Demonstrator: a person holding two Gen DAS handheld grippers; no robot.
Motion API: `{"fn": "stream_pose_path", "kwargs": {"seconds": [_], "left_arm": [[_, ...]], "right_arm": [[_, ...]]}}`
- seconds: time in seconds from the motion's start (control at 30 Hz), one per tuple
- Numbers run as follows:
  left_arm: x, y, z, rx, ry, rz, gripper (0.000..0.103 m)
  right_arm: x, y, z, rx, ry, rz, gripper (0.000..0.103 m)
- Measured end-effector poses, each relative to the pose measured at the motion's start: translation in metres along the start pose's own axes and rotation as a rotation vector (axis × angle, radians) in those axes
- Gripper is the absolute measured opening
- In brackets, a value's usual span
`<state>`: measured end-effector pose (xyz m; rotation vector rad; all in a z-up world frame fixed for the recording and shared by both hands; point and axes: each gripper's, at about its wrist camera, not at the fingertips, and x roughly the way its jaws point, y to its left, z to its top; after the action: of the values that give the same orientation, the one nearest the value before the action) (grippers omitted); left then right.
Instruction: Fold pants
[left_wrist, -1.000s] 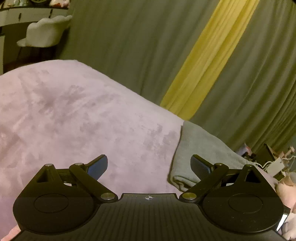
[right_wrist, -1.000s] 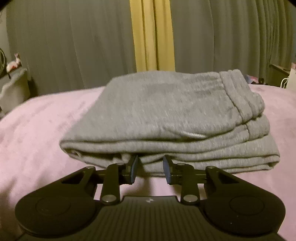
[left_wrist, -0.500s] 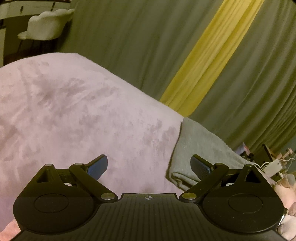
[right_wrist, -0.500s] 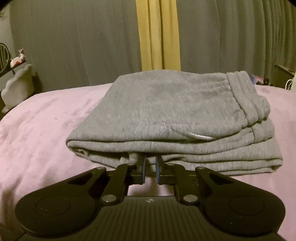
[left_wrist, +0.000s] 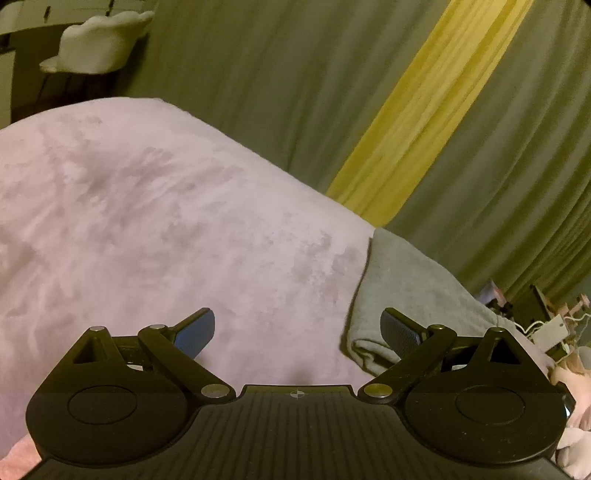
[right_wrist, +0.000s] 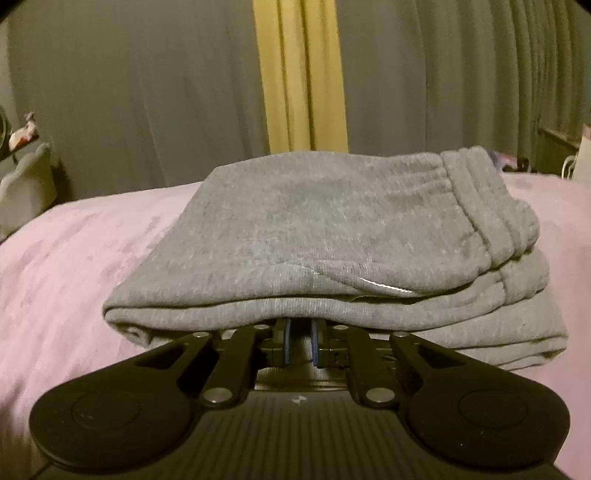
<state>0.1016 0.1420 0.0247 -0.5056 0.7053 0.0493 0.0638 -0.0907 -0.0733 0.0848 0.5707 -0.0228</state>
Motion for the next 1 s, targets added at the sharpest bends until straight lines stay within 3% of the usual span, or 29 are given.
{"fn": "stream_pose_path", "kwargs": {"seconds": [0.07, 0.23, 0.37, 0.5, 0.53, 0.57, 0.6, 0.67, 0.7, 0.73, 0.77, 0.8, 0.9, 1.0], "left_arm": [[0.002, 0.001, 0.000, -0.002, 0.006, 0.001, 0.099], [0.005, 0.001, 0.000, -0.001, 0.019, 0.004, 0.099], [0.007, 0.002, -0.001, -0.004, 0.020, -0.005, 0.100], [0.008, -0.002, -0.002, 0.008, 0.035, -0.007, 0.100], [0.008, -0.004, -0.003, 0.016, 0.039, -0.010, 0.100], [0.009, -0.006, -0.004, 0.027, 0.043, -0.015, 0.100], [0.011, -0.008, -0.007, 0.042, 0.053, -0.016, 0.100], [0.018, -0.017, -0.012, 0.084, 0.099, 0.003, 0.100], [0.021, -0.022, -0.015, 0.109, 0.119, 0.008, 0.100], [0.023, -0.028, -0.020, 0.140, 0.142, 0.014, 0.100], [0.024, -0.034, -0.024, 0.172, 0.158, 0.022, 0.100], [0.025, -0.042, -0.028, 0.208, 0.168, 0.024, 0.100], [0.028, -0.064, -0.046, 0.307, 0.217, 0.045, 0.100], [0.034, -0.090, -0.068, 0.404, 0.297, 0.056, 0.100]], "right_arm": [[0.006, 0.011, 0.001, 0.010, 0.031, 0.078, 0.008], [0.009, 0.030, 0.001, -0.066, 0.069, 0.169, 0.009], [-0.001, 0.022, 0.000, -0.048, 0.040, 0.138, 0.009], [0.007, 0.028, -0.011, -0.094, 0.093, 0.113, 0.011], [0.007, 0.029, -0.010, -0.112, 0.127, 0.139, 0.015], [0.006, 0.028, -0.006, -0.100, 0.171, 0.191, 0.031], [0.007, 0.023, -0.001, -0.061, 0.227, 0.259, 0.038], [0.014, 0.007, 0.002, 0.092, 0.398, 0.397, 0.042], [0.011, -0.001, 0.000, 0.136, 0.442, 0.401, 0.045], [0.006, -0.006, -0.001, 0.128, 0.454, 0.372, 0.061], [-0.003, -0.010, -0.003, 0.081, 0.460, 0.311, 0.090], [-0.011, -0.013, -0.006, 0.026, 0.467, 0.241, 0.099], [-0.033, -0.024, -0.019, -0.132, 0.525, 0.067, 0.098], [-0.055, -0.041, -0.030, -0.128, 0.594, -0.050, 0.098]]}}
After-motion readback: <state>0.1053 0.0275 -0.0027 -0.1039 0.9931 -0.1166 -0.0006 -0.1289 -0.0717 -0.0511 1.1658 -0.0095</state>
